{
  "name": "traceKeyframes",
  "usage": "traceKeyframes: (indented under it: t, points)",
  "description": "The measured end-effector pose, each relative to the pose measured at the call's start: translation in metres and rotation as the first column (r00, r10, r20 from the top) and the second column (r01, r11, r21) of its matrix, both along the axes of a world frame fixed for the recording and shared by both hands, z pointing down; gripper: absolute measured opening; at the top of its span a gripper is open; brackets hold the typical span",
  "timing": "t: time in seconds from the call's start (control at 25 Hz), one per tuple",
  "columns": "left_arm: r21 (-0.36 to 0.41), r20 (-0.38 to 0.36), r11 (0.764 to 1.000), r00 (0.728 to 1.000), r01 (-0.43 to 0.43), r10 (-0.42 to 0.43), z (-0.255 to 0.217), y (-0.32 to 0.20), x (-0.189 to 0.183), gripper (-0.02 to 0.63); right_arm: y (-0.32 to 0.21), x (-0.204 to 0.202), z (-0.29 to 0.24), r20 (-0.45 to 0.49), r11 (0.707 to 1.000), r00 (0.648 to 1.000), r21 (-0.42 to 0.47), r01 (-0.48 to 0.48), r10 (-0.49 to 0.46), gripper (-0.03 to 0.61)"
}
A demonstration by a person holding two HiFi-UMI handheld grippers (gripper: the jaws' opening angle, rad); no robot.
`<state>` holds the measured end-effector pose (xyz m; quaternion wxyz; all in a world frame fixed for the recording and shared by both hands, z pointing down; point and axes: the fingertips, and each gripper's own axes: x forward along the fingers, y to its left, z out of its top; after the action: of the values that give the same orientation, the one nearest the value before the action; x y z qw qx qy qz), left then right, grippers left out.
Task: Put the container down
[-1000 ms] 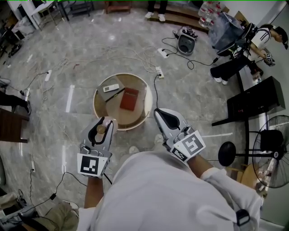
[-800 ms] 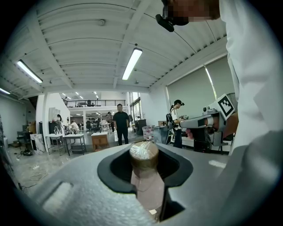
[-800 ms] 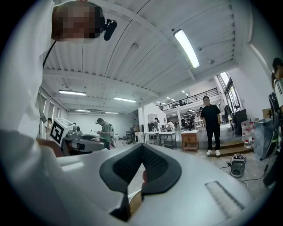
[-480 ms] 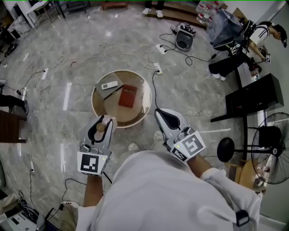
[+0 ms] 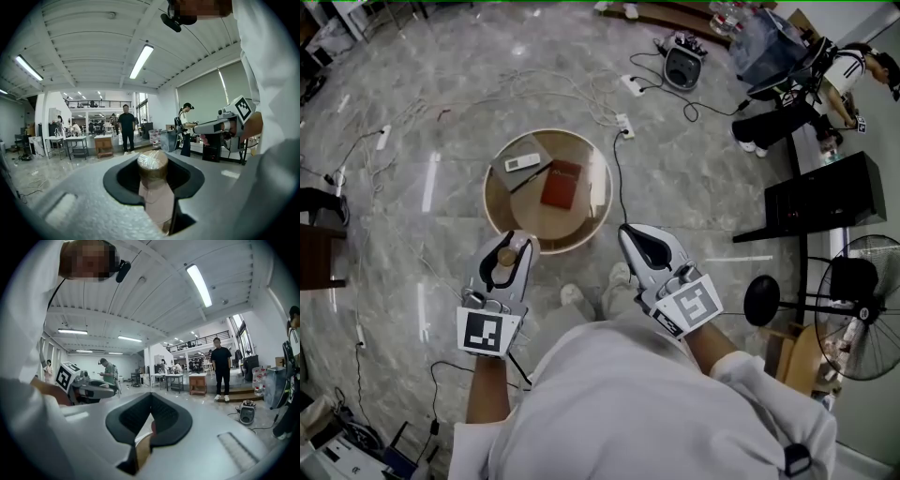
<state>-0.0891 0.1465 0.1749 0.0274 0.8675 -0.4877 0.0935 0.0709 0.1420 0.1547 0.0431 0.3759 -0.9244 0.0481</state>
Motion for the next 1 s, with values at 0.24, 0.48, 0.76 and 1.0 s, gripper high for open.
traceKeyframes:
  t: [0.24, 0.48, 0.76, 1.0]
  points:
    - [-0.013, -0.003, 1.000, 1.000, -0.001, 0.001, 0.012, -0.012, 0.011, 0.112, -0.007, 0.006, 0.010, -0.027, 1.000, 0.999, -0.001, 0.017, -0.017, 0.000]
    - [-0.026, 0.021, 1.000, 1.000, 0.003, -0.002, 0.027, -0.038, 0.039, 0.112, -0.025, 0.034, 0.041, -0.022, 0.998, 0.999, -0.054, 0.028, -0.030, 0.000]
    - [-0.030, 0.042, 0.999, 0.999, 0.028, -0.026, 0.051, -0.085, 0.067, 0.112, -0.070, 0.056, 0.077, -0.030, 0.994, 0.997, -0.081, 0.075, -0.077, 0.000]
    - [-0.012, 0.045, 0.998, 0.997, 0.059, -0.058, 0.081, -0.122, 0.070, 0.112, -0.114, 0.059, 0.110, -0.066, 0.993, 0.992, -0.063, 0.100, -0.105, 0.001]
